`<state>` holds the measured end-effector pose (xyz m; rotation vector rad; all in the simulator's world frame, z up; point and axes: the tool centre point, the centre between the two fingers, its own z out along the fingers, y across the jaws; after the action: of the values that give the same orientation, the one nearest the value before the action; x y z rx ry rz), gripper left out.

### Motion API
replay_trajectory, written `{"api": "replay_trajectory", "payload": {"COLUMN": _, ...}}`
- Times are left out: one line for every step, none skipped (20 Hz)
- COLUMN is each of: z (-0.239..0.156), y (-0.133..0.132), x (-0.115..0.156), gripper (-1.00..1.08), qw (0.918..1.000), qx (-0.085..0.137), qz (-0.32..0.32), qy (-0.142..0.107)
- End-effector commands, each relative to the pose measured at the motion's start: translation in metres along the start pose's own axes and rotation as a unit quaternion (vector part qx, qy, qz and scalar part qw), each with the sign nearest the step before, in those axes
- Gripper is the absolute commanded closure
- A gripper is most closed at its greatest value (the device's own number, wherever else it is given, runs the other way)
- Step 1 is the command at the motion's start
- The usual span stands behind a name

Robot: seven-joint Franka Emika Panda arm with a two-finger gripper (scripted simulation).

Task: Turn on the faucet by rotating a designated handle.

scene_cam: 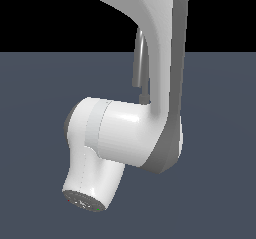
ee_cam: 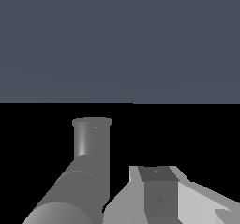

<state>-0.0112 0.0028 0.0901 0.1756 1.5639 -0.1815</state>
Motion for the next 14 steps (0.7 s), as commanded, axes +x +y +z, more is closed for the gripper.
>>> {"api": "replay_trajectory", "payload": {"z": 0.000, "y": 0.003, "x": -0.009, "gripper": 1.08, "qw": 1.0000, "qx": 0.000, "qz": 0.000, "qy": 0.000}}
{"api": "replay_trajectory", "payload": {"z": 0.000, "y": 0.004, "x": -0.013, "gripper": 1.08, "qw": 1.0000, "qx": 0.000, "qz": 0.000, "qy": 0.000}}
{"api": "replay_trajectory", "payload": {"z": 0.000, "y": 0.006, "x": -0.016, "gripper": 1.08, "qw": 1.0000, "qx": 0.000, "qz": 0.000, "qy": 0.000}}
{"api": "replay_trajectory", "payload": {"z": 0.000, "y": 0.007, "x": -0.020, "gripper": 1.08, "qw": 1.0000, "qx": 0.000, "qz": 0.000, "qy": 0.000}}
{"api": "replay_trajectory", "payload": {"z": 0.000, "y": 0.007, "x": -0.020, "gripper": 1.08, "qw": 1.0000, "qx": 0.000, "qz": 0.000, "qy": 0.000}}
{"api": "replay_trajectory", "payload": {"z": 0.000, "y": 0.002, "x": -0.011, "gripper": 1.08, "qw": 1.0000, "qx": 0.003, "qz": -0.001, "qy": 0.005}}
{"api": "replay_trajectory", "payload": {"z": 0.000, "y": 0.001, "x": -0.015, "gripper": 1.08, "qw": 1.0000, "qx": 0.002, "qz": -0.001, "qy": 0.005}}
{"api": "replay_trajectory", "payload": {"z": 0.000, "y": 0.000, "x": -0.018, "gripper": 1.08, "qw": 1.0000, "qx": 0.002, "qz": -0.001, "qy": 0.005}}
{"api": "replay_trajectory", "payload": {"z": 0.000, "y": -0.001, "x": -0.022, "gripper": 1.08, "qw": 1.0000, "qx": 0.002, "qz": -0.001, "qy": 0.004}}
{"api": "replay_trajectory", "payload": {"z": 0.000, "y": -0.002, "x": -0.026, "gripper": 1.08, "qw": 1.0000, "qx": 0.002, "qz": -0.001, "qy": 0.004}}
{"api": "replay_trajectory", "payload": {"z": 0.000, "y": -0.003, "x": -0.029, "gripper": 1.08, "qw": 1.0000, "qx": 0.002, "qz": -0.001, "qy": 0.003}}
{"api": "replay_trajectory", "payload": {"z": 0.000, "y": -0.004, "x": -0.033, "gripper": 1.08, "qw": 1.0000, "qx": 0.002, "qz": -0.001, "qy": 0.003}}
{"api": "replay_trajectory", "payload": {"z": 0.000, "y": -0.005, "x": -0.037, "gripper": 1.08, "qw": 1.0000, "qx": 0.001, "qz": 0.000, "qy": 0.003}}
{"api": "replay_trajectory", "payload": {"z": 0.000, "y": -0.006, "x": -0.040, "gripper": 1.08, "qw": 1.0000, "qx": 0.001, "qz": 0.000, "qy": 0.002}}
